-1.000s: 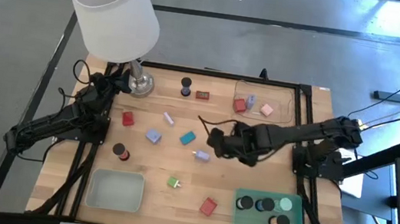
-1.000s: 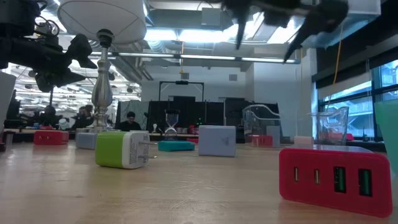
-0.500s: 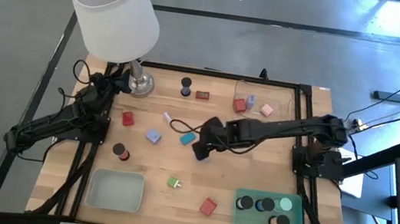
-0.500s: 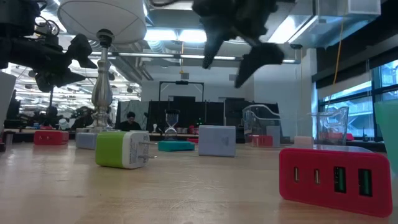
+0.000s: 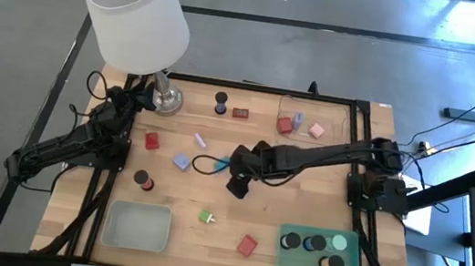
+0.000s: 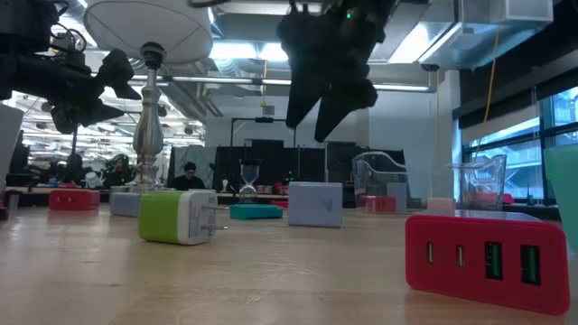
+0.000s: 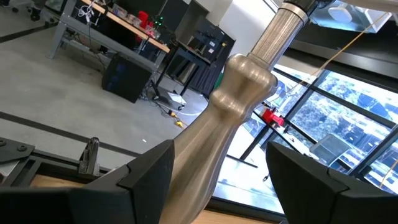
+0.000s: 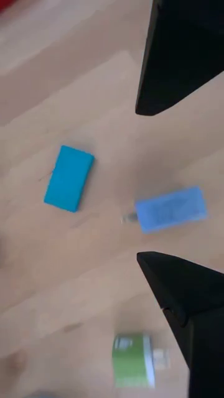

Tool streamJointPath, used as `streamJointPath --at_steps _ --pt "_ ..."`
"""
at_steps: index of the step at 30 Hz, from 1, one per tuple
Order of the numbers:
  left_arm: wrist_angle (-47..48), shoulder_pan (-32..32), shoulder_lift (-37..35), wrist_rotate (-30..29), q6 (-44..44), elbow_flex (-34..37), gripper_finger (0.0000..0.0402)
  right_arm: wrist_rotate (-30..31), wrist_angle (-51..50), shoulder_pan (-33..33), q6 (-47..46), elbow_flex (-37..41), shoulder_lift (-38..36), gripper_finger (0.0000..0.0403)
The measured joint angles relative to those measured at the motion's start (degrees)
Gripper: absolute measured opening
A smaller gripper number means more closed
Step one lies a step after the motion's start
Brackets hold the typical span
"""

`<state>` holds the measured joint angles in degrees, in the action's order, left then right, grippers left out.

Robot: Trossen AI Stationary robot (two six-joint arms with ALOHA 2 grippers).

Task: Pick & Place Office items
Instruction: Put the right blue charger adapter into the transparent bin

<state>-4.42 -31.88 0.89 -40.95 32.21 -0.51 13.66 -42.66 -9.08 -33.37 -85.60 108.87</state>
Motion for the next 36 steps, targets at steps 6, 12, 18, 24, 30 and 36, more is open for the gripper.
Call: streamJointPath --at_steps 6,12,18,24,30,36 --pt "0.0 0.02 0.0 0.02 0.02 0.0 0.0251 -1.23 0.25 0.0 2.77 0.0 3.6 0.0378" --pt "0.0 0.0 0.02 0.03 0.01 0.0 0.0251 -5.56 0.25 0.0 3.88 0.02 6.75 0.0378" --pt "-0.02 0.0 0.0 0.02 0.0 0.0 0.0251 -5.54 0.72 0.04 4.39 0.0 8.78 0.0378" --pt "-0.02 0.01 0.01 0.02 0.0 0.0 0.0251 -5.58 0.82 0.07 2.55 0.02 11.34 0.0378" --pt "-0.02 0.02 0.02 0.02 0.0 0.0 0.0251 -5.58 1.09 0.07 1.44 0.0 11.64 0.0378" --pt "-0.02 0.01 0.0 0.02 0.0 0.0 0.0251 -5.58 0.56 -0.05 2.4 0.0 11.64 0.0378"
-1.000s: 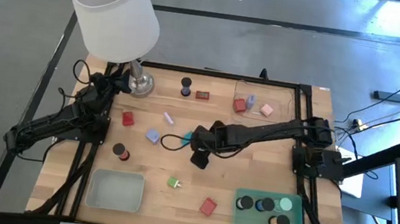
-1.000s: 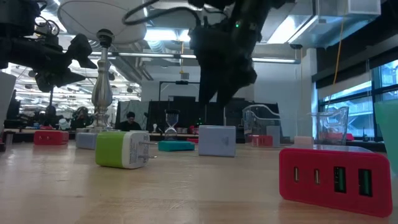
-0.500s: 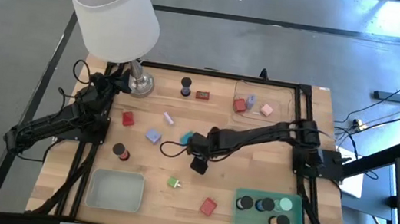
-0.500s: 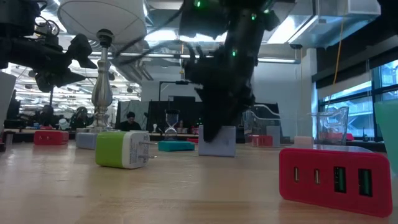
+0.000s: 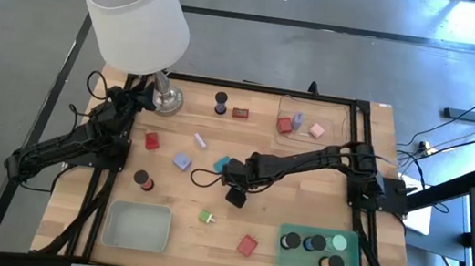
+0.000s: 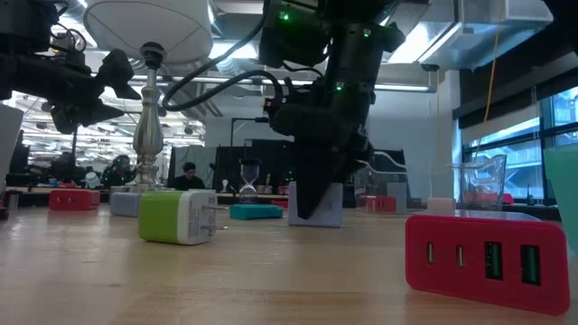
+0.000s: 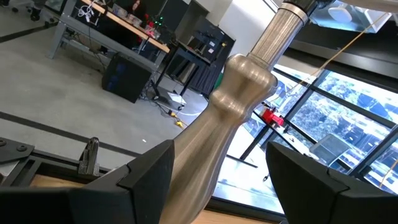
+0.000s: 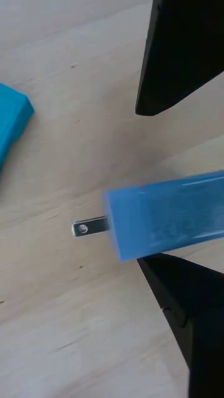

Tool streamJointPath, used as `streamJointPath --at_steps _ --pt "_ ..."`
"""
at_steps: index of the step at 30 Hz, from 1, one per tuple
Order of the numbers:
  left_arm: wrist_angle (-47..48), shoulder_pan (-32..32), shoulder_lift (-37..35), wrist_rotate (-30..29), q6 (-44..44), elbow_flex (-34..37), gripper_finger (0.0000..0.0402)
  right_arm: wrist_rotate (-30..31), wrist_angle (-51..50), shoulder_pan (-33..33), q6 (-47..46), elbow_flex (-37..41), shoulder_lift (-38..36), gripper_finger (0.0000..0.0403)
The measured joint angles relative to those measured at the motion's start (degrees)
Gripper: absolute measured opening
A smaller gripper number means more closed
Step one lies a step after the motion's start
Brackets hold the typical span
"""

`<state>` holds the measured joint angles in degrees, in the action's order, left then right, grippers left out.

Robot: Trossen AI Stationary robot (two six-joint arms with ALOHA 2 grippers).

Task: Pick & Place Office items
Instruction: Put the right blue charger adapter into the transparent bin

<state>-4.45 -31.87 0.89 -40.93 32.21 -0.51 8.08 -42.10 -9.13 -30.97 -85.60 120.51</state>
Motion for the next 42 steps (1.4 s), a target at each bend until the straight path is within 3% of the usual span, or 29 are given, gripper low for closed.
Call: streamJointPath --at_steps 10,18,26,34,38,42 --pt "0.0 0.01 0.02 0.0 0.02 0.0 0.0251 0.0 -0.4 -0.06 0.02 0.0 0.0 0.033" --pt "0.0 -0.01 0.0 0.0 0.02 0.0 0.0251 -0.01 -0.38 -0.06 -0.46 0.0 0.0 0.0237" --pt "0.0 0.0 0.01 0.0 0.01 0.0 0.0251 -0.17 -0.44 -0.08 -7.54 0.0 0.0 0.0121" --pt "0.0 -0.01 0.01 0.0 0.02 0.0 0.0251 -1.12 -2.78 -0.08 -10.89 -0.07 -0.18 0.0117" --pt "0.0 0.0 0.01 0.0 0.01 0.0 0.0251 -1.71 -6.07 -0.13 -12.46 0.07 -1.39 0.0138" --pt "-0.01 -0.01 0.0 0.0 0.02 0.0 0.0251 1.33 -8.08 -0.13 -13.63 0.04 -5.0 0.0129"
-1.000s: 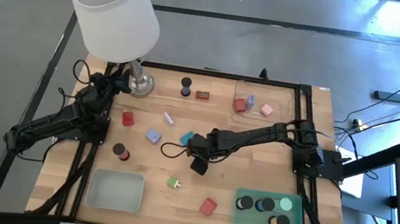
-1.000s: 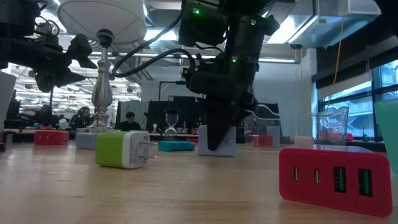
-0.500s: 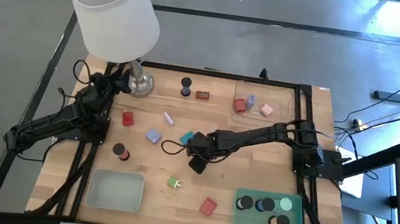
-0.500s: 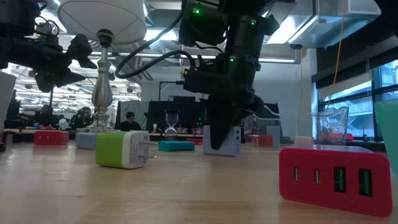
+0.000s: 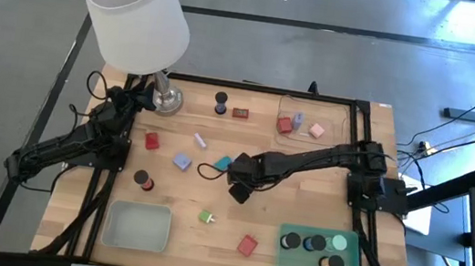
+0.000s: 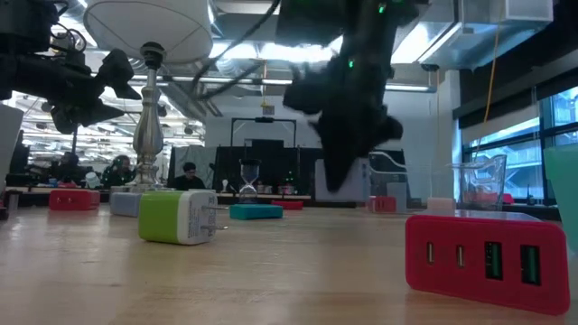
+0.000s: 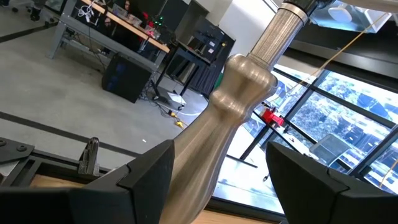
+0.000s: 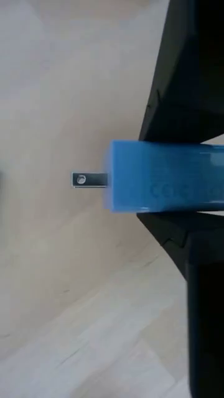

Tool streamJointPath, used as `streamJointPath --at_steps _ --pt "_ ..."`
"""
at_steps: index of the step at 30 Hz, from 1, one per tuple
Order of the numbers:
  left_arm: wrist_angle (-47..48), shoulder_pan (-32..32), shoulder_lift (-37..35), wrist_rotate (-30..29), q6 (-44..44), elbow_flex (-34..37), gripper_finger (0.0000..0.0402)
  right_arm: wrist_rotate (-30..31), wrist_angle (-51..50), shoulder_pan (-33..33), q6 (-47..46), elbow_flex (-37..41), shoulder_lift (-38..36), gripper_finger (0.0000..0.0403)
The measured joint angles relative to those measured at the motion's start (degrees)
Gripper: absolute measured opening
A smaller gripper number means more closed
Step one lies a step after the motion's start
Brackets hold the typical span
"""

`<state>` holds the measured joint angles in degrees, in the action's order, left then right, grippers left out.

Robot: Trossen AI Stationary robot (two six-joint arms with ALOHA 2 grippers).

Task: Pick & Place Office items
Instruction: Put the right blue charger adapter into the transparent bin

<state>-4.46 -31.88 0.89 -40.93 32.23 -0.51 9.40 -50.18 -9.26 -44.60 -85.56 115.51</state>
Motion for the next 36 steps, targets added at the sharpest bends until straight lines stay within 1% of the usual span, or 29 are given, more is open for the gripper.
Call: streamJointPath --at_steps 2,5,10,15,17,20,27,29,32,36 --pt "0.01 0.0 0.01 0.02 0.0 0.0 0.0251 1.88 -1.81 0.07 -1.08 0.01 -2.12 0.0117" --pt "-0.01 0.0 0.02 0.02 -0.02 0.0 0.0251 5.76 -3.89 0.21 -2.87 0.02 -6.71 0.0117" --pt "0.04 0.01 0.02 0.01 -0.02 0.0 0.0251 14.18 -9.69 1.24 -5.89 0.0 -14.79 0.0117" --pt "0.04 0.02 0.0 -0.01 -0.01 0.0 0.0251 20.04 -16.08 3.81 -11.69 -0.07 -21.54 0.0135" --pt "0.03 0.01 0.02 -0.02 -0.02 0.0 0.0251 20.51 -17.76 5.09 -12.97 -0.04 -23.25 0.0133" --pt "0.03 0.01 0.02 0.0 -0.01 0.0 0.0251 20.66 -20.41 7.14 -14.12 -0.07 -24.36 0.0118" --pt "0.03 0.01 0.01 -0.02 -0.01 0.0 0.0251 20.57 -26.47 11.89 -16.5 -0.02 -24.38 0.0117" --pt "0.02 0.02 0.01 0.0 0.0 0.0 0.0251 19.51 -27.28 13.68 -15.78 -0.02 -24.38 0.0117" --pt "0.01 0.02 0.02 0.0 -0.02 0.0 0.0251 17.88 -28.09 16.54 -12.61 -0.02 -24.38 0.013" --pt "0.02 0.0 0.02 0.0 -0.02 0.0 0.0251 14.01 -28.1 20.2 -9.19 -0.02 -24.18 0.0135"
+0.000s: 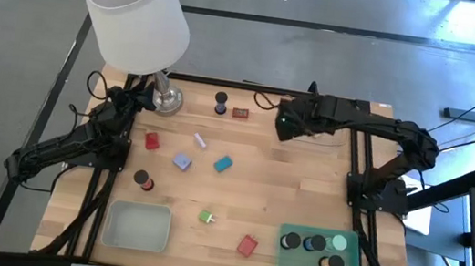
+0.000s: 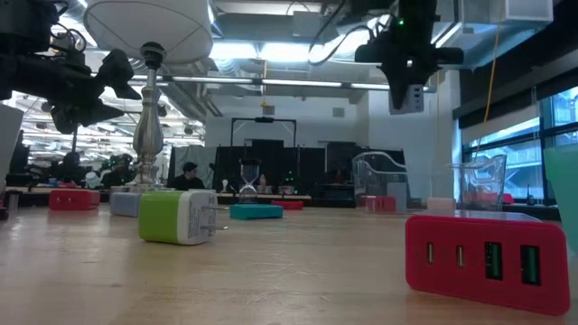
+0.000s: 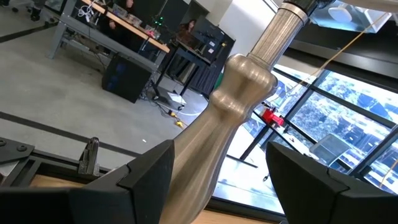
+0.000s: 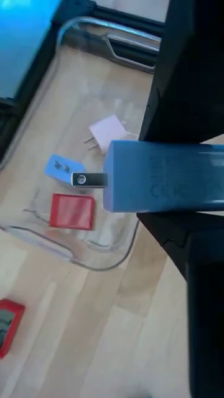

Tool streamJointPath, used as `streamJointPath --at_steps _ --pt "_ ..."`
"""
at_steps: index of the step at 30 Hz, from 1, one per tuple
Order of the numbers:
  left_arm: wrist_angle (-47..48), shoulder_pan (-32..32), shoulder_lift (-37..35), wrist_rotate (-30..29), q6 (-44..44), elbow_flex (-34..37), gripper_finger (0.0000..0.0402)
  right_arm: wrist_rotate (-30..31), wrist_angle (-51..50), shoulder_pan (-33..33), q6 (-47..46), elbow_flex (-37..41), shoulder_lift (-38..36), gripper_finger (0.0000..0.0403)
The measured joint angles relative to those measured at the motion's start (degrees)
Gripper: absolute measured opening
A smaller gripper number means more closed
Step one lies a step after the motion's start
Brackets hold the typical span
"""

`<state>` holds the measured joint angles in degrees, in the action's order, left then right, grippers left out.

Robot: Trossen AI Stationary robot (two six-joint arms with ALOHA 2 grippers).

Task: Pick & Place Office items
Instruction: Put the right blue charger adapter into the transparent bin

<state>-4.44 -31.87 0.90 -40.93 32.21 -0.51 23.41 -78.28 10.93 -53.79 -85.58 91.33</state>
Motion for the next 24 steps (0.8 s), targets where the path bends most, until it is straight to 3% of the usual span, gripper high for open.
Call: streamJointPath --at_steps 7,19,24 --pt "0.0 0.0 0.0 0.0 0.02 0.0 0.0251 -3.32 0.22 4.54 2.28 0.39 0.36 0.0118" --pt "0.0 0.01 -0.02 0.02 0.0 0.0 0.0251 -10.58 9.47 9.77 3.74 15.72 0.37 0.0127" --pt "0.0 0.0 -0.02 0.0 0.02 0.0 0.0251 -12.11 11.51 11.7 5.01 18.08 0.24 0.0127"
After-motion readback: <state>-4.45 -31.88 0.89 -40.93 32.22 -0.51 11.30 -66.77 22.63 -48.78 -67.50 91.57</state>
